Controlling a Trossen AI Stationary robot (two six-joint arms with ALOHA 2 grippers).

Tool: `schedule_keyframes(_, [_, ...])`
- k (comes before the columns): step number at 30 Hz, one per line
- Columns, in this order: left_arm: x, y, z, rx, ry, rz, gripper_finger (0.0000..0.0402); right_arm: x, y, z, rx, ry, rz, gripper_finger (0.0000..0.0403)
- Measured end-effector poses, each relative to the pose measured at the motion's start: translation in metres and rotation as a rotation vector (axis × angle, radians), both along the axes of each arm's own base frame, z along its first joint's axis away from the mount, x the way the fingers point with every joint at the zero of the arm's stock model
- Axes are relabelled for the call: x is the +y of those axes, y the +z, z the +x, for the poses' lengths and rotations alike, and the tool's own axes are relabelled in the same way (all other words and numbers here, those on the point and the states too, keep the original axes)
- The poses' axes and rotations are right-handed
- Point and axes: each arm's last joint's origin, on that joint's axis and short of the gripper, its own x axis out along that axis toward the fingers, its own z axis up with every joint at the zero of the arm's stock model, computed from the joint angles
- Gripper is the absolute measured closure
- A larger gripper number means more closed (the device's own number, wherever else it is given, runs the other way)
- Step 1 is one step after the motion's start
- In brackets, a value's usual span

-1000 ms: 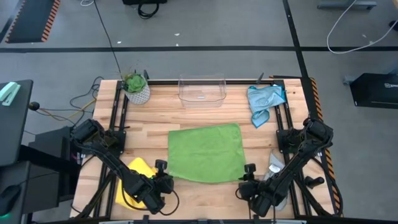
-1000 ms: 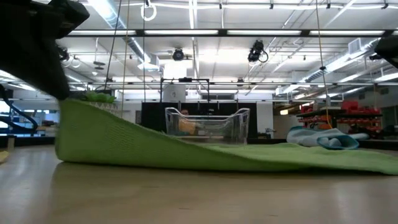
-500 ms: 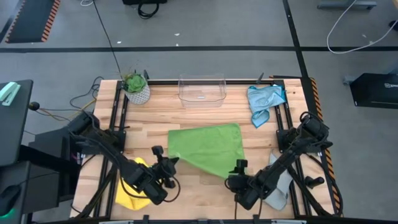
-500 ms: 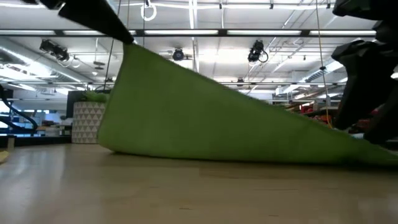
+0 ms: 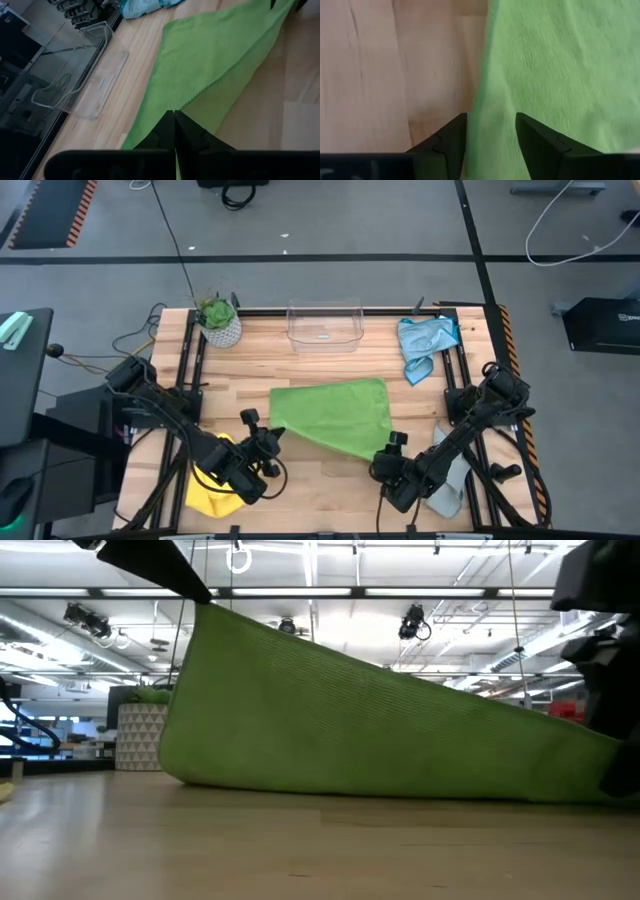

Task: Fold microfiber towels
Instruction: Fold the green microfiber cloth

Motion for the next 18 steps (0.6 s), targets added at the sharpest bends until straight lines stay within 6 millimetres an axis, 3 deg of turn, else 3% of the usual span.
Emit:
schedule_keyframes(12, [-0.002,-0.001,-0.006,-0.001,0.008,-0.011,0.0397,0.007,0.000,-0.025,0.017,-0.099,-0.014,0.0281])
schedule_keyframes(18, [-0.005,-0.001,-0.009,-0.002,0.006,-0.015,0.0396,0.006,0.000,-0.025,0.021,-0.103,-0.021,0.0343])
